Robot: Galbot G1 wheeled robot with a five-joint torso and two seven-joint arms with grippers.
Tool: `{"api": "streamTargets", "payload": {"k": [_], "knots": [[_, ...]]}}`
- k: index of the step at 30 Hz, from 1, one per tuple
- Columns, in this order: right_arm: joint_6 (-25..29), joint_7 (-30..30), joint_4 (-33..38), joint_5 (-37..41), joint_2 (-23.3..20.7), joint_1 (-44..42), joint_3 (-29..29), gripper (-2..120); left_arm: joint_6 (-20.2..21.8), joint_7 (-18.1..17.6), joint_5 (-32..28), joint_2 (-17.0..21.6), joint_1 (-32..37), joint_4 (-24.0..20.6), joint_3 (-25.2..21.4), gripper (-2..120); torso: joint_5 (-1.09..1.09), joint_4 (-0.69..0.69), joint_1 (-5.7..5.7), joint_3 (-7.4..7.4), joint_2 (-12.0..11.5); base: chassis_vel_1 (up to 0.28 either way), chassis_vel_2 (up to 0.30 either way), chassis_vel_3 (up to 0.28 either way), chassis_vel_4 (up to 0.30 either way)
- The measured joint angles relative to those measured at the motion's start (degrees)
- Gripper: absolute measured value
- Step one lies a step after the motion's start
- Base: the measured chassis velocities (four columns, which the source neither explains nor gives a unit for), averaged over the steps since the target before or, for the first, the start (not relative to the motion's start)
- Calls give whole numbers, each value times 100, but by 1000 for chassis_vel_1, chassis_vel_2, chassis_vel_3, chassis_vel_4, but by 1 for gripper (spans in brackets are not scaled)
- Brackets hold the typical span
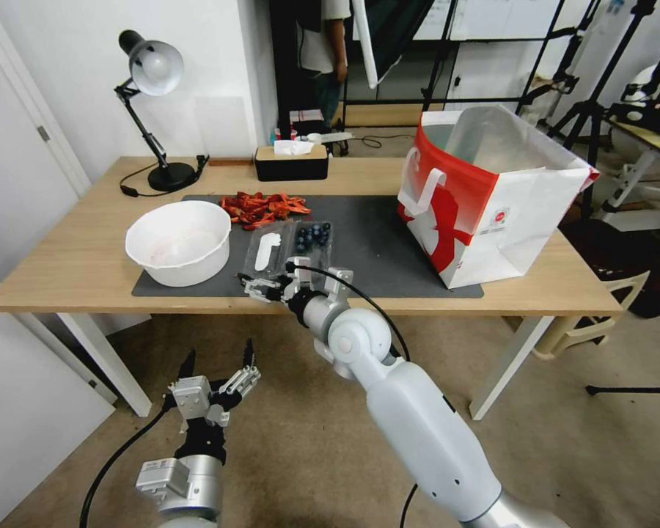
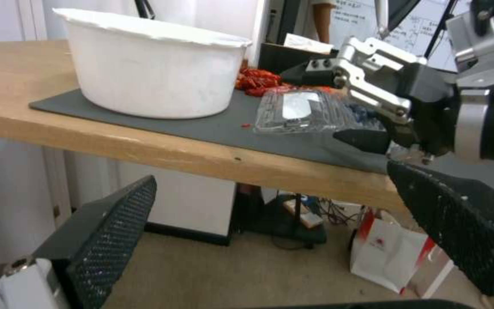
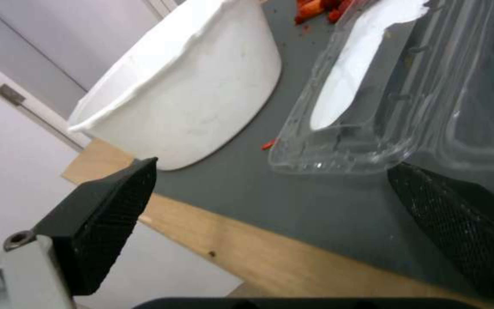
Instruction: Close the takeout container lid, then place the container into the takeout bag.
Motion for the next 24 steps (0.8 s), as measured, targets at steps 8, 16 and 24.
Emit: {"api": "streamTargets", "payload": {"k": [8, 16, 24], "knots": [[-17, 30, 488, 28, -252, -244, 21, 100, -4, 7, -6, 12, -4, 11, 12, 100, 1, 1, 0, 0, 1, 0, 0, 0, 0], [112, -47, 1006, -171, -518, -573, 251, 100, -13, 10, -23, 22, -3, 1, 20, 100, 1, 1, 0, 0, 1, 0, 0, 0, 0], [1668, -800, 2475, -2652, -1863, -2244, 1602, 100, -1, 63, -180, 138, -6, -140, 38, 100, 2, -1, 0, 0, 1, 0, 0, 0, 0]]}}
